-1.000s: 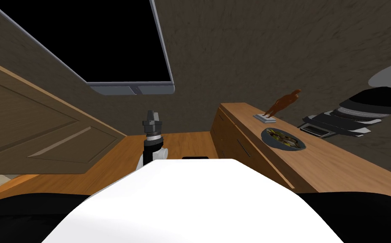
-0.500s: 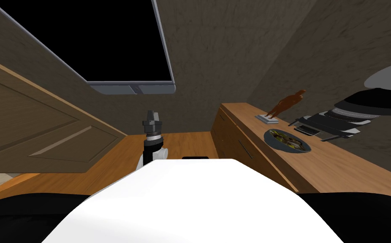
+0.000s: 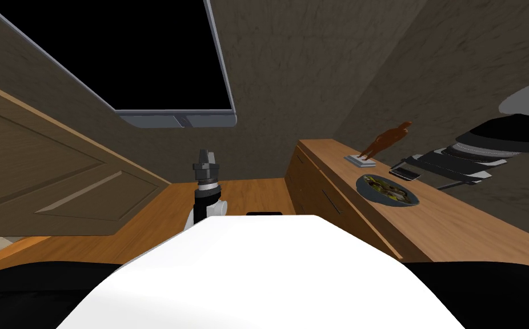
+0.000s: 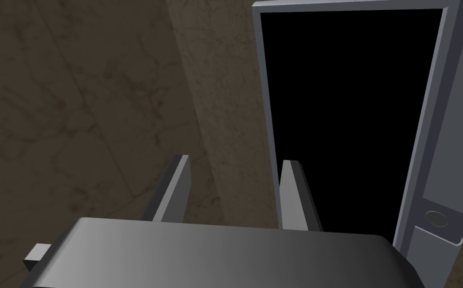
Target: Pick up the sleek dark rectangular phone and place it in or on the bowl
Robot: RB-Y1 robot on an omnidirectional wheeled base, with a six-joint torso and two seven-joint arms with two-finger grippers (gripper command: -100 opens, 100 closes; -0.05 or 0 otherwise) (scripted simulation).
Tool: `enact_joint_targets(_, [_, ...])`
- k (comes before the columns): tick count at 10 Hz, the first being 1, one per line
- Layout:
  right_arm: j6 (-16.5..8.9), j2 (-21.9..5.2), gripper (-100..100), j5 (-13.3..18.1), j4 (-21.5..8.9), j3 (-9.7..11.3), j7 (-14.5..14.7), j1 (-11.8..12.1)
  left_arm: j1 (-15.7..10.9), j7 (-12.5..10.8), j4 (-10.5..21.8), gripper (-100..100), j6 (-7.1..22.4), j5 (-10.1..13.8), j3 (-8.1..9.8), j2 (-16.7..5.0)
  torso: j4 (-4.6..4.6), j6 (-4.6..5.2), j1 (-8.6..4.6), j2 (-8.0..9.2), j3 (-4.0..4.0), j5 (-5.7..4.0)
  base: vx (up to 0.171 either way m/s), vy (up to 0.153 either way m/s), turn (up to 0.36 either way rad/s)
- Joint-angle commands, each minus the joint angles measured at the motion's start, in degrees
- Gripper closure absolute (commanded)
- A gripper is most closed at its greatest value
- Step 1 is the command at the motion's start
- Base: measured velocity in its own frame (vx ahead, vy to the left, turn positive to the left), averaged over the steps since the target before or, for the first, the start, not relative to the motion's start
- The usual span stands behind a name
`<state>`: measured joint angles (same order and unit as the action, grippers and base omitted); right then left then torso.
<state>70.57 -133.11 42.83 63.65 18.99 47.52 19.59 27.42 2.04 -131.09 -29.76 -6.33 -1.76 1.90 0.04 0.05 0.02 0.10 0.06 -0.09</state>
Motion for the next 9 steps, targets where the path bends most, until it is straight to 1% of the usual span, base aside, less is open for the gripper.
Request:
enact_joint_targets(1, [1.8,-1.4,-100,-0.6,-0.3,-0.9,-0.2,-0.1,0.0,0.0,0.0,0,0.0,0.0,0.0,0.0,0.0,0.0,0.0,0.0,0.0,0.0,0.006,-0.04,-0.047])
enact_joint_targets(4, [5.9,-5.2,-100,-2.2,-0.7,-1.4,-0.5,-2.2,0.0,0.0,0.0,0,0.0,0.0,0.0,0.0,-0.02,-0.01,-0.12,-0.04,-0.02,-0.05,0.01,-0.054,-0.049])
enact_joint_targets(5, [5.1,-4.3,-100,-1.9,-1.2,-1.6,-0.1,-1.4,0.0,0.0,0.0,0,0.0,0.0,0.0,0.0,-0.02,-0.01,-0.14,-0.03,-0.02,-0.05,0.003,-0.026,-0.004])
enact_joint_targets(6, [5.4,-4.4,0,-2.0,-1.3,-1.7,-0.1,-1.4,0.0,0.0,0.0,0,0.0,0.0,0.0,0.0,-0.02,-0.01,-0.07,-0.01,-0.02,-0.06,0.0,0.0,0.0])
enact_joint_targets(9, [5.4,-4.4,0,-2.0,-1.3,-1.7,-0.1,-1.4,0.0,0.0,0.0,0,0.0,0.0,0.0,0.0,-0.01,-0.02,0.04,0.01,0.0,-0.02,0.0,0.0,0.0])
